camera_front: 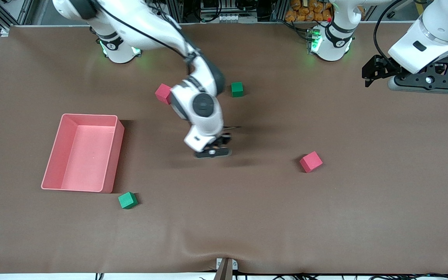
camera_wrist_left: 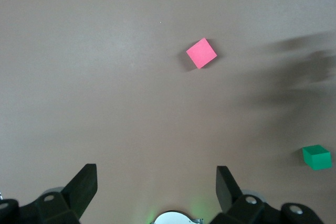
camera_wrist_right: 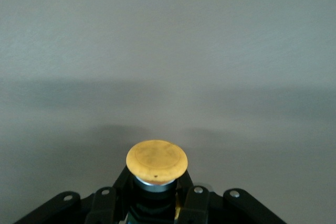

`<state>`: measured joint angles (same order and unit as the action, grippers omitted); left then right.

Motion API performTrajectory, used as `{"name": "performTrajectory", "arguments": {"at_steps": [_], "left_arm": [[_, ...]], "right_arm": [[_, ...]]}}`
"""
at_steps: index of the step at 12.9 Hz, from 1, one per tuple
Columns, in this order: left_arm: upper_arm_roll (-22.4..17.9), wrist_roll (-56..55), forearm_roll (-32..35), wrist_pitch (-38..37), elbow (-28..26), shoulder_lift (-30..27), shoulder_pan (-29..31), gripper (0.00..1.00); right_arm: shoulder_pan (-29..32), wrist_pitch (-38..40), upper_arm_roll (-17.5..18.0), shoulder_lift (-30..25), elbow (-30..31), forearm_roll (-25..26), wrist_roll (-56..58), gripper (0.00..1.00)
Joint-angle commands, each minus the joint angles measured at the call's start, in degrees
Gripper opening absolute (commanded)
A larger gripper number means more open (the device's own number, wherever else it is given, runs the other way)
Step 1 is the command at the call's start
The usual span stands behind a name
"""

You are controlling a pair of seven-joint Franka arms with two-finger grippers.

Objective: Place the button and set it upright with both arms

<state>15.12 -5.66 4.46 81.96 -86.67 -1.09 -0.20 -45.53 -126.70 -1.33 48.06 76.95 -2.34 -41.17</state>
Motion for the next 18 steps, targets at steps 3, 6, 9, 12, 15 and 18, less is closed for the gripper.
{"name": "performTrajectory", "arguments": {"at_steps": [3,6,9,12,15,18], "left_arm": [[0.3,1.1,0.1,-0.1,0.3,-0.1,0.5,1.00],[0.3,1.1,0.1,0.0,0.4,-0.1,0.5,1.00],[0.3,1.1,0.1,0.0,0.4,0.0,0.4,1.00],[0.3,1.1,0.1,0.0,0.4,0.0,0.4,1.00],[0.3,1.1,0.1,0.0,0.4,0.0,0.4,1.00],[0.3,1.1,0.1,0.0,0.4,0.0,0.5,1.00]], "right_arm": [[-2.8,-0.9,-0.8,7.8,-9.6,-0.2,-4.4,0.99],[-1.9,1.0,-1.2,3.9,-8.3,-0.2,-4.3,1.00],[2.3,13.4,-3.1,-3.6,-8.1,0.2,2.5,1.00],[10.9,21.0,-3.2,-13.5,-3.2,0.0,15.8,1.00],[19.7,21.1,-3.2,-26.1,8.6,-0.1,25.8,1.00],[27.3,21.3,-3.2,-38.6,19.3,-0.2,32.1,1.00]]}}
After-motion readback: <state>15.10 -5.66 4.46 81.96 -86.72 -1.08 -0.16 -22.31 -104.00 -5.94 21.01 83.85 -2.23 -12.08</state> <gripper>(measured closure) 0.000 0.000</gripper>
